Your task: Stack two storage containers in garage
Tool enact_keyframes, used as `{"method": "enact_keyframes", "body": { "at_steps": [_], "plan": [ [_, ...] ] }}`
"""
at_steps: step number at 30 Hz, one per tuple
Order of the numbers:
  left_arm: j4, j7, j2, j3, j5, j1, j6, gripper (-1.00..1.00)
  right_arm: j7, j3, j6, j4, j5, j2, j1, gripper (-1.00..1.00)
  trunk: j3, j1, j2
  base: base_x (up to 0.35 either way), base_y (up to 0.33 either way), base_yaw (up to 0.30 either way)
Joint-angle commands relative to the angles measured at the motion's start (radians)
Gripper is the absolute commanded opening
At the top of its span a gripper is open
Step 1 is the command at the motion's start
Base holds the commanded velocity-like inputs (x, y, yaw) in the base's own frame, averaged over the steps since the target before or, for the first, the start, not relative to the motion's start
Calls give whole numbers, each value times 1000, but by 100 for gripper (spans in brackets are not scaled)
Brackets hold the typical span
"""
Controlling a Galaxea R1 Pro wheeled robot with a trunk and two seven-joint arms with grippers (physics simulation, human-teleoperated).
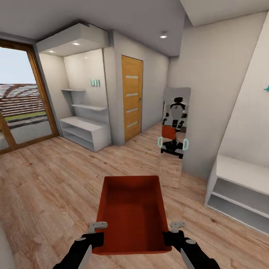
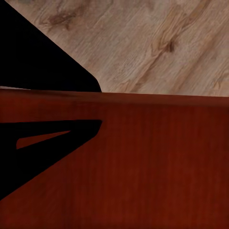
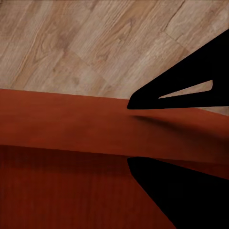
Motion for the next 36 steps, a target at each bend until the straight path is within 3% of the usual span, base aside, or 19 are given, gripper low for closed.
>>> {"method": "enact_keyframes", "body": {
  "at_steps": [1, 23, 36],
  "plan": [
    [1, 15, 3, -1, -17, 0, 8, -100, 23, 8, -10, -5, -15, -1, -1, -100, -2, 1, -1, 329, 0, 287],
    [1, 15, 4, -1, -17, 0, 8, -100, 23, 8, -10, -5, -16, -1, -1, -100, -2, 1, -1, 329, 0, 278],
    [1, 15, 5, -1, -17, 0, 8, -100, 23, 8, -10, -5, -15, -1, -1, -100, -2, 1, -1, 329, 0, 35]
  ]
}}
